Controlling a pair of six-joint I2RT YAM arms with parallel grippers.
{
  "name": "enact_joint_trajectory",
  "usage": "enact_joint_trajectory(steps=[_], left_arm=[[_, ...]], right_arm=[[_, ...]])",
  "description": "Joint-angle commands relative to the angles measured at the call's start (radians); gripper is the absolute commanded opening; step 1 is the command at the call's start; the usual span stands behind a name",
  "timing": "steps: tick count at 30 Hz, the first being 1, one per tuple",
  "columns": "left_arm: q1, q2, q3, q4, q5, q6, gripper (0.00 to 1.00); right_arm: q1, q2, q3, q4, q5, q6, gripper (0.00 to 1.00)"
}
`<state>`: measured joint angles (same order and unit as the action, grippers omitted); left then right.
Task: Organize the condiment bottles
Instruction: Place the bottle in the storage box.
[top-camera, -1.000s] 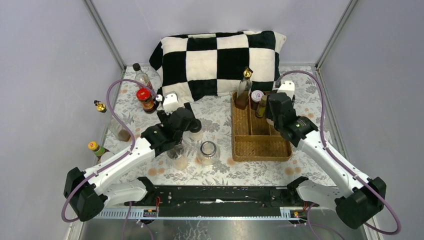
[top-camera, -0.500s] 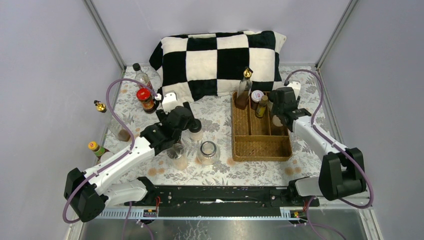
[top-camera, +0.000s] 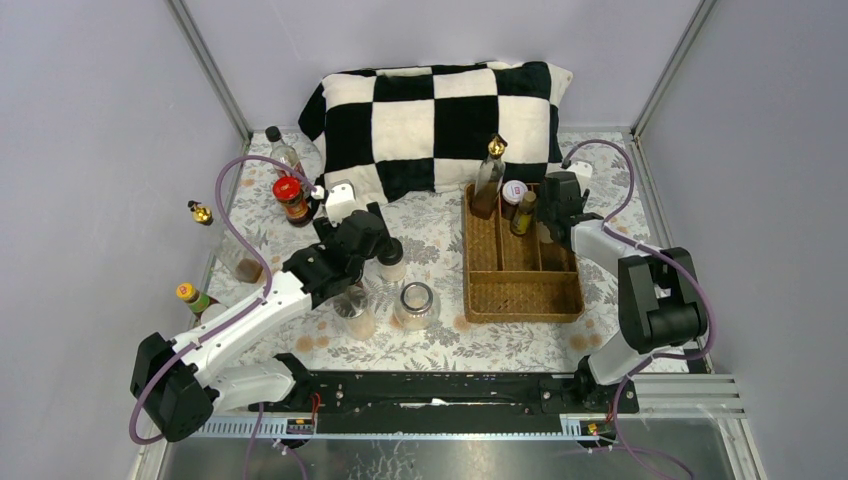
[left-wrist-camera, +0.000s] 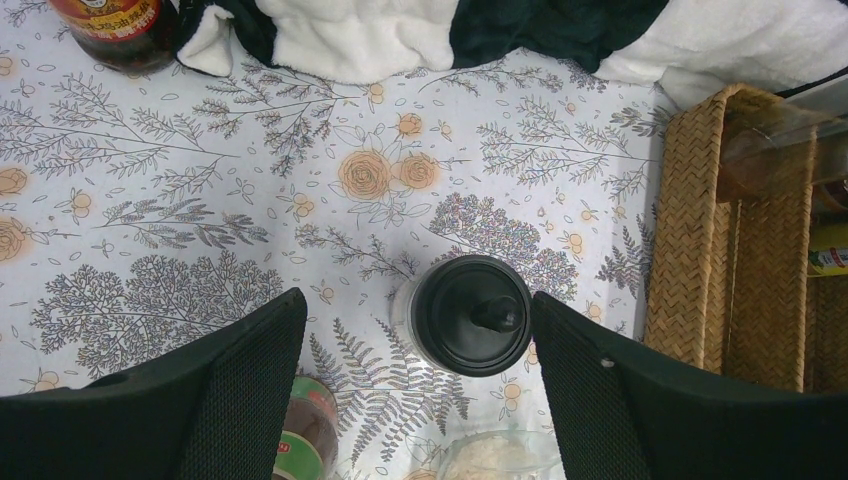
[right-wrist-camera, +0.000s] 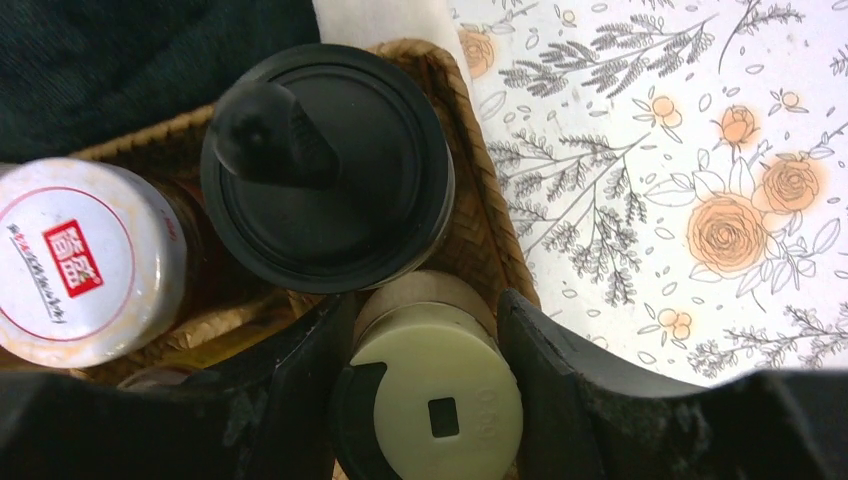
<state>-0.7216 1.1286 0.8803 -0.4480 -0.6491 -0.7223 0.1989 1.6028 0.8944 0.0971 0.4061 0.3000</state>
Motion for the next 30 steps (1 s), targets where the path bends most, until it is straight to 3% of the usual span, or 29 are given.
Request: enact_joint_trajectory(steps=[1,7,8,11,13,24,30], left_arm=[[0.004,0.005,0.003,0.021,0.018,0.0,0.86],[0.005,0.001,0.003,0.017,0.019,-0.001,0.86],[0.004,0.001,0.003,0.016,0.019,-0.002,0.86],[0.004,0.005,0.009,0.015,0.022,0.003,0.87],[0.004,0.018,0.022,0.01,0.028,0.012,0.9],[0.004,0.134,0.089,0.043,0.066,0.074,0.88],[0.004,0.13,0.085,0.039,0.061,0.056,0.88]], right_arm=[[-0.003,0.018,0.036,0.144,0.042,0.006,0.49],[-0.002,0.055,0.059,0.163,0.036,0.0,0.51],[-0.002,0.061,0.063,0.158,0.03,-0.001,0.56],[-0.002,0.065,0.08,0.09,0.027,0.023,0.84],[-0.003,0.043,0.071,0.068,0.025,0.029,0.92],[-0.003,-0.251,0.018,-0.146,0.036,0.055,0.93],[-0.002,-0.323,0.052,-0.232,-0.054,0.02,0.91]])
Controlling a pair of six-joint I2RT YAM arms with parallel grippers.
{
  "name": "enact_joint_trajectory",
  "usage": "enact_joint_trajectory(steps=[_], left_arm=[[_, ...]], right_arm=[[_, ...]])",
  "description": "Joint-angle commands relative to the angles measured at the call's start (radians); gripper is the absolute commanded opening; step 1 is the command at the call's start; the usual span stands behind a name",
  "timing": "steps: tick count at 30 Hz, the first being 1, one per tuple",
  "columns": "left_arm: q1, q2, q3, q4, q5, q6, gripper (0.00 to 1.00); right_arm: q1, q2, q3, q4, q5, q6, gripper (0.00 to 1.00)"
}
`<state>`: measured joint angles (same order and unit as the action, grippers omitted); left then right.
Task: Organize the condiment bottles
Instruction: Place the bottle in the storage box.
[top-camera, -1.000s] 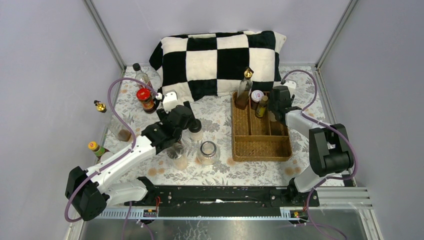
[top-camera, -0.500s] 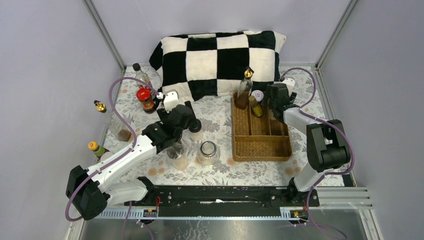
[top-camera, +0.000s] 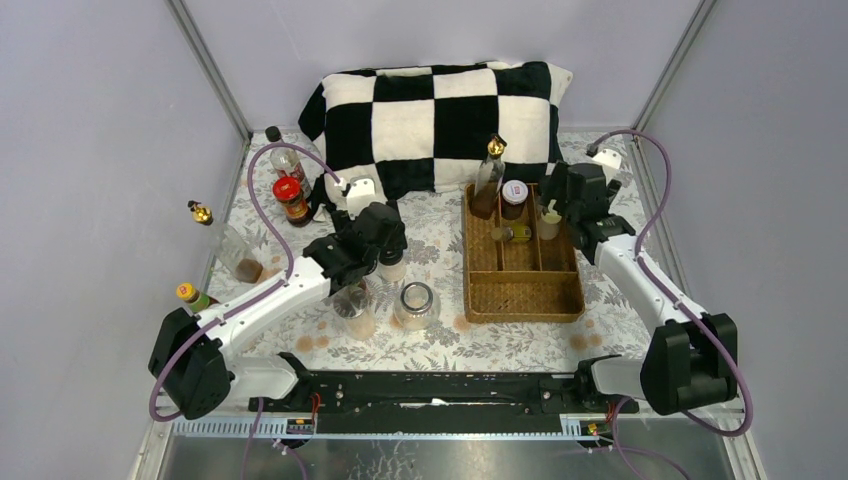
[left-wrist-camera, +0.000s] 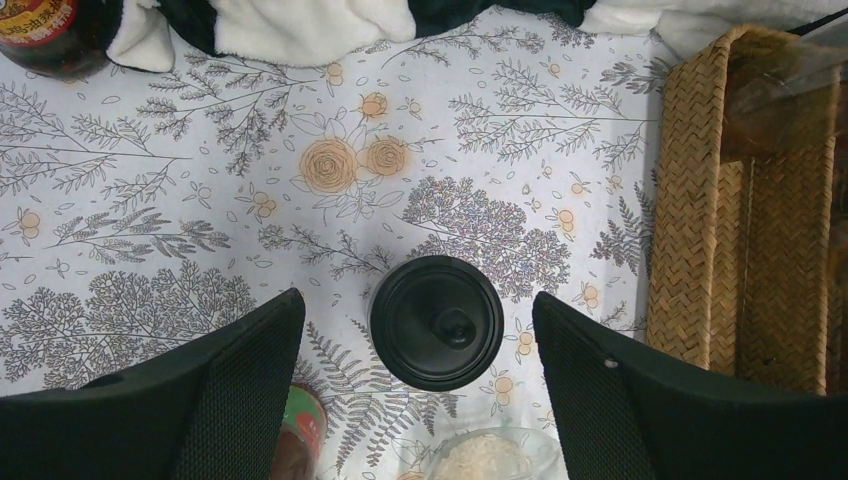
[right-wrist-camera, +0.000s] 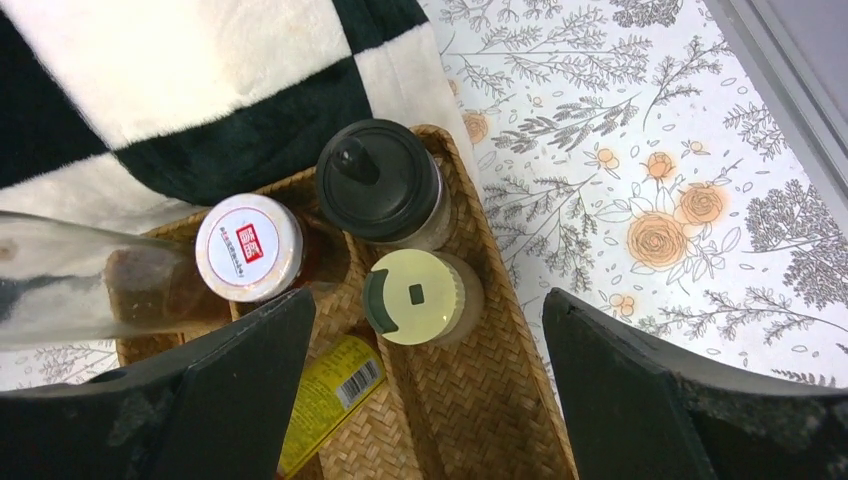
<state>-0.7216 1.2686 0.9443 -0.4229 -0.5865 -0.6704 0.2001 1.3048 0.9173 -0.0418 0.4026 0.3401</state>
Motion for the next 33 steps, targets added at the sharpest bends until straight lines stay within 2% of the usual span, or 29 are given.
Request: enact_joint_trajectory(steps=[1,3,6,10,15,24,33], left_arm=[[0.004,-0.01,0.022,0.011,-0.005,0.004,0.88],[0.005,-0.012,0.023,0.009,-0.011,0.008,0.88],[0.005,-0.016,0.031,0.002,-0.015,0.013,0.88],[0.004,-0.025,0.044,-0.006,-0.016,0.015,0.88],[0.004,-0.023,0.06,-0.007,-0.011,0.012,0.88],[0.004,-0.019,0.06,-0.01,-0.006,0.008,0.87],[0.004,-0.028,0.051,-0.008,-0.005,0.004,0.87]], right_arm=[[-0.003,-0.028,0.032,-0.108,-0.074,-0.019,0.9],[0.006,-0.033,0.031,-0.138,-0.162,-0.019,0.87],[0.068,-0.069,-0.012,-0.174,-0.204,-0.018,0.86],[0.219,-0.129,-0.083,-0.213,-0.159,-0.01,0.85],[0.376,-0.154,-0.087,-0.312,-0.055,0.024,0.84],[0.384,-0.153,-0.141,-0.333,0.042,0.065,0.75],[0.389,-0.069,-0.17,-0.239,-0.017,0.091,0.73]])
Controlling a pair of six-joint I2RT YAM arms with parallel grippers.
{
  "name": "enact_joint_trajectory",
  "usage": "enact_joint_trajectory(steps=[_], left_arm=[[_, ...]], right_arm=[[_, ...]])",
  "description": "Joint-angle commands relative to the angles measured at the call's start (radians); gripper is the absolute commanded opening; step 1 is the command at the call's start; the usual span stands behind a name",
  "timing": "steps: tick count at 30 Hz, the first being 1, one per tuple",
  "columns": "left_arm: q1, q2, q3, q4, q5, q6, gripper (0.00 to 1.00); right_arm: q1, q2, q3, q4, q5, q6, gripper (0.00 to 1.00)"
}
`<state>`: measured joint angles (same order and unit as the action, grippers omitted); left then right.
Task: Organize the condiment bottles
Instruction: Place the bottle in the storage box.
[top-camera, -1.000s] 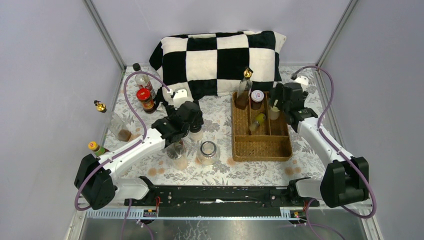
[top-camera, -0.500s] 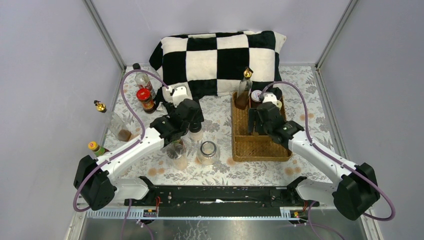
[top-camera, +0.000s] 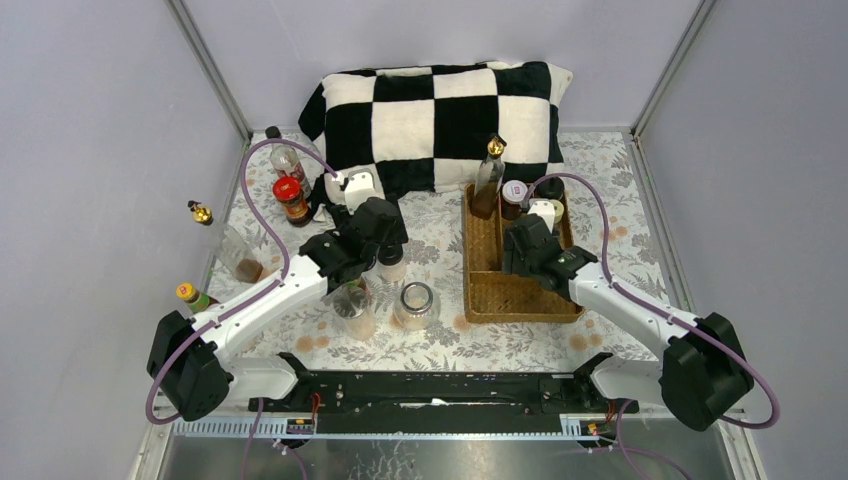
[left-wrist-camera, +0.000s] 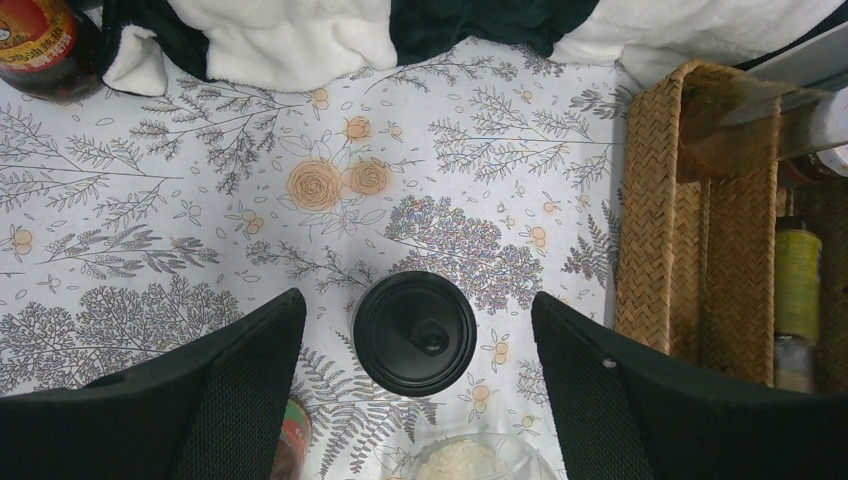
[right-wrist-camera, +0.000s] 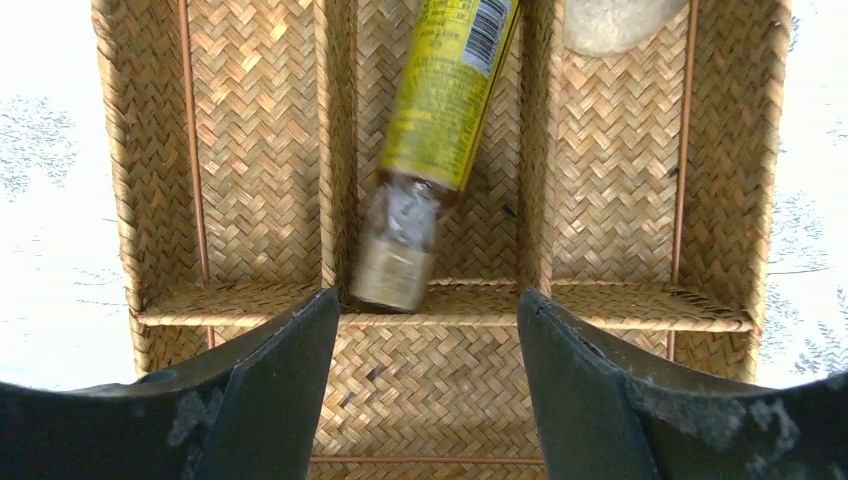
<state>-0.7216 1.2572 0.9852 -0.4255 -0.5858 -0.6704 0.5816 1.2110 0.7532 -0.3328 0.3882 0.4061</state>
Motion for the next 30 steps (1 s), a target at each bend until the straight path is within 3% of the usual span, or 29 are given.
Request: enact_joint_trajectory(steps=[1,11,24,30], left_arm=[[0.004,-0.016,0.008,-0.004,-0.006,0.006,0.87],[0.004,-0.015,-0.009,0.012,0.003,0.003,0.87],[0.004,-0.044,-0.041,0.019,0.003,0.012,0.87],[0.004,-0.062,-0.056,0.019,-0.001,0.014,0.87]], right_arm=[[0.009,0.031,-0.006,0.059,-0.004,0.025,0.72],[0.033,0.053,0.014,0.062,0.051,0.033,0.71],[0.032,0.2,0.028,0.173,0.075,0.152,0.6],[0.032,0.074,-0.039,0.207,0.112,0.156,0.61]])
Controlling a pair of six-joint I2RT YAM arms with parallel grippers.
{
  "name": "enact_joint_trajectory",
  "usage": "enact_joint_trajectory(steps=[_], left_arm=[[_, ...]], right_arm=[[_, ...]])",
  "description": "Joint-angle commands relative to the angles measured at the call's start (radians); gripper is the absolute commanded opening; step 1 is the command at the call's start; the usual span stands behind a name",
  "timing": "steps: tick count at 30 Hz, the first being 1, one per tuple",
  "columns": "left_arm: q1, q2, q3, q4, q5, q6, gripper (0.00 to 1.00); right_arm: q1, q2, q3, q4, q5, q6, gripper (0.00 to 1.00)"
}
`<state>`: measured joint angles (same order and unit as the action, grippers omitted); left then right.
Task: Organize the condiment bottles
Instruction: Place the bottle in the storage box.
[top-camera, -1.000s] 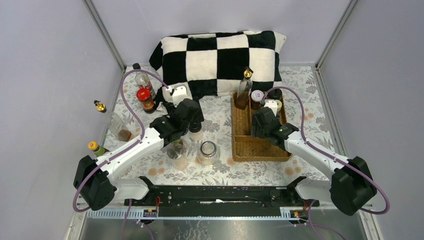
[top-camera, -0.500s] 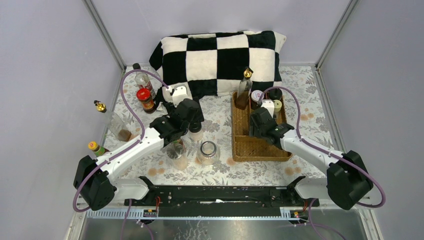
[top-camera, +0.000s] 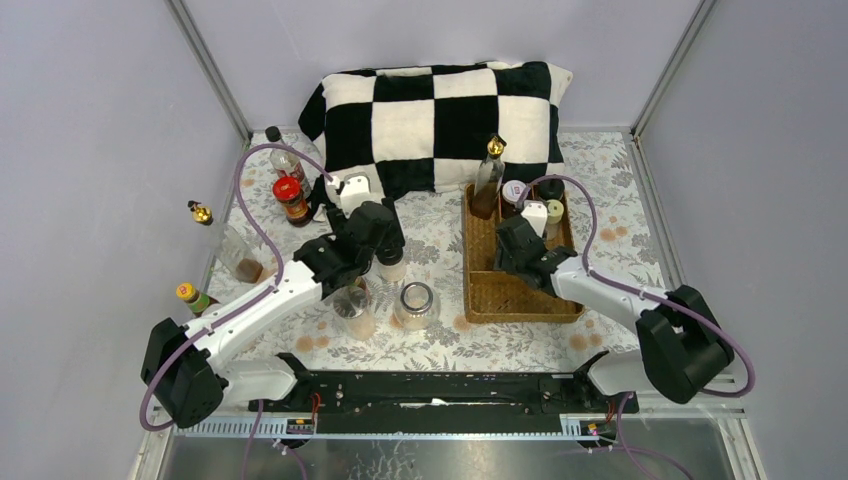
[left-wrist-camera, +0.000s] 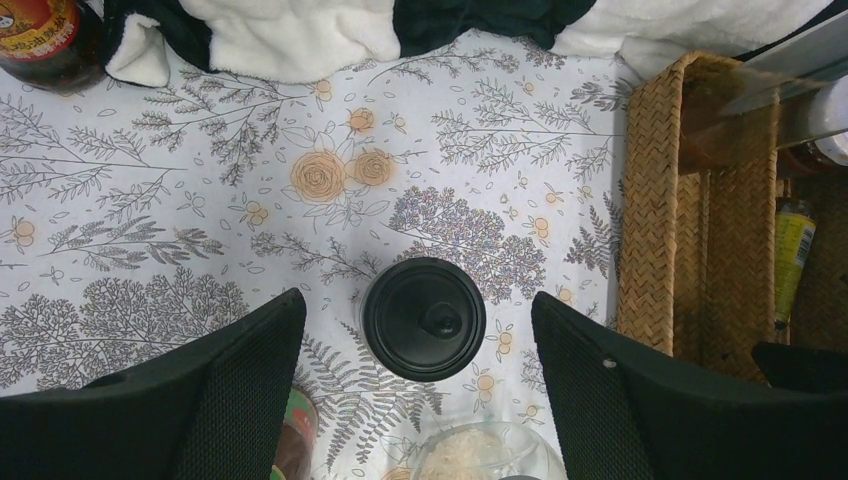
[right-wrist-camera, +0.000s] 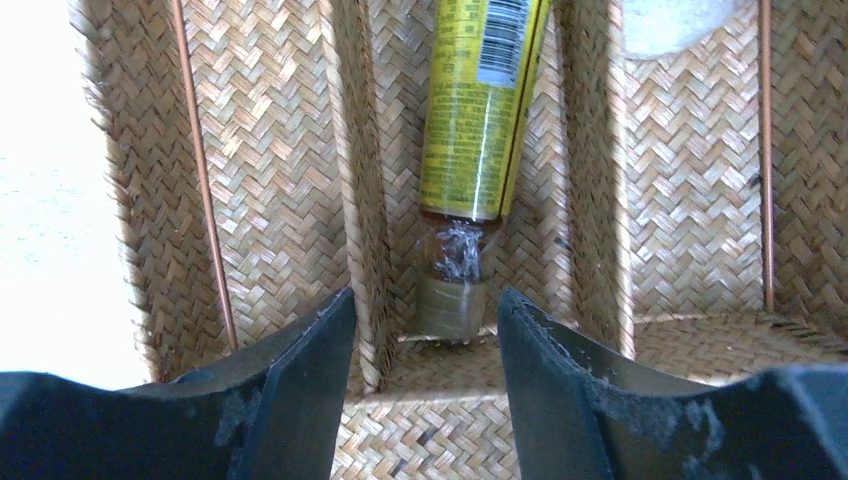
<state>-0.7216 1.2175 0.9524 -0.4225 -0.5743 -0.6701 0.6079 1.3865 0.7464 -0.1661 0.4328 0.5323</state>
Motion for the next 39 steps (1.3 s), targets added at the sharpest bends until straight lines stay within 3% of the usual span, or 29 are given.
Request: enact_joint_trajectory(steps=[1,7,23,39], left_arm=[[0.005,-0.021,-0.024,0.019,-0.01,0.012,0.88],[0.004,-0.016,-0.023,0.024,0.002,0.007,0.88],[0.004,-0.049,-0.006,-0.008,-0.018,0.029,0.88],[0.004,-0.063,-0.006,-0.014,-0.025,0.033,0.88]], right_arm=[[0.006,-0.131,-0.039,0.042,0.075,0.024,0.61],[0.006,-0.212,-0.036,0.039,0.101,0.001,0.63],[0.004,-0.016,0.004,0.03,0.132,0.037,0.6],[-0.006,0.198,0.011,0.106,0.055,0.051,0.6]])
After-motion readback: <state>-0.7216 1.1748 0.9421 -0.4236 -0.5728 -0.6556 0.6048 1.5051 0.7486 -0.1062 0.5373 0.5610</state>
